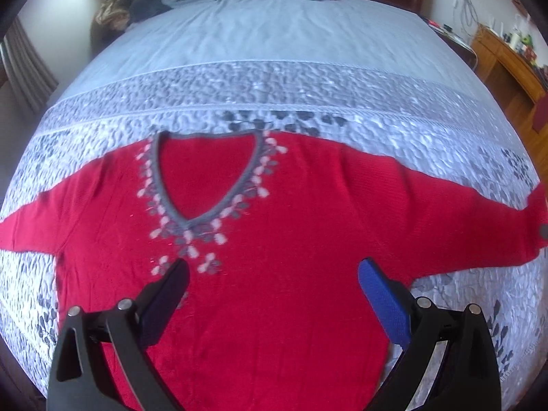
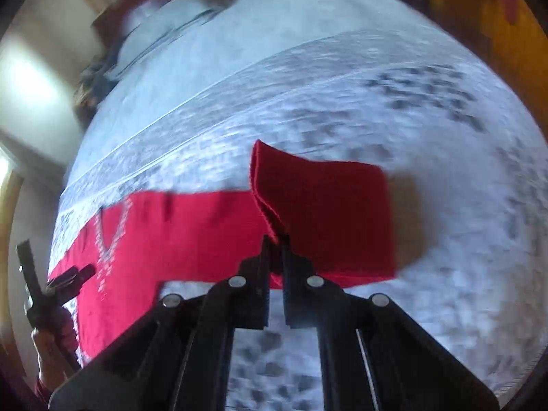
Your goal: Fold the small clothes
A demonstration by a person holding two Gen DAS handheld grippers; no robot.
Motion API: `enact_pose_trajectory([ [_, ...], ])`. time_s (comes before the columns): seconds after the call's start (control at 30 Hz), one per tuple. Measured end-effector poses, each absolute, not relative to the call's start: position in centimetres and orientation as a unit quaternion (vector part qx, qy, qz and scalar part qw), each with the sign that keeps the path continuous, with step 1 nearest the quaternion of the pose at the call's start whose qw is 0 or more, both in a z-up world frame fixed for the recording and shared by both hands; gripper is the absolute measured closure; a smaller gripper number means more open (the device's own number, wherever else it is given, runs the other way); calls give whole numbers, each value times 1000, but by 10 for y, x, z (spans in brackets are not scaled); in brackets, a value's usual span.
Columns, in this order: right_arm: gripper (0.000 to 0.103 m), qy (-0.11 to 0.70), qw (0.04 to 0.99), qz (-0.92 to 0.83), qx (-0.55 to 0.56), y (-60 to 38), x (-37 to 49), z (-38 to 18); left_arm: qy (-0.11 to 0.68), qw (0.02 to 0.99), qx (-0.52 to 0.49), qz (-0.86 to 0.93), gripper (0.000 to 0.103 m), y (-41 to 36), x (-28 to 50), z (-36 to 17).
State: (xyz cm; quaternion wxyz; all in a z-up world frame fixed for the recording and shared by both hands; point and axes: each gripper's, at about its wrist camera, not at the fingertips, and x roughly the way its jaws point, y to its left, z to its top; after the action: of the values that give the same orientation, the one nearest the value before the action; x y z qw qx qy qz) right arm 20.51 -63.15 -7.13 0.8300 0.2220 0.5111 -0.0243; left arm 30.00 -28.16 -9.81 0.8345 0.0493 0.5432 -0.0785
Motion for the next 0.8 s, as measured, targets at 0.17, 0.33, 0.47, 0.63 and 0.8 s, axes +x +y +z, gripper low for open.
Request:
enact_pose_trajectory([
  [0.17,77,535,822,24,192,-544,236,-91,548,830,31,-94,4,-270,299,-94],
  [0.33,72,501,840,-52,204,-548,186,-97,562,812,-4,-161,5,-292,297,-90],
  [0.47,72,478,842,-84,236,-562,122,-115,597,762,-36,-249,5,-343,299,-98],
  [0.63,72,474,832,-97,272,-576,101,-141,633,707,-36,-313,11,-411,305,-127],
  [0.8,72,462,843,-80,262,-574,102,-140,657,680,-40,-323,28,-444,312,-158],
])
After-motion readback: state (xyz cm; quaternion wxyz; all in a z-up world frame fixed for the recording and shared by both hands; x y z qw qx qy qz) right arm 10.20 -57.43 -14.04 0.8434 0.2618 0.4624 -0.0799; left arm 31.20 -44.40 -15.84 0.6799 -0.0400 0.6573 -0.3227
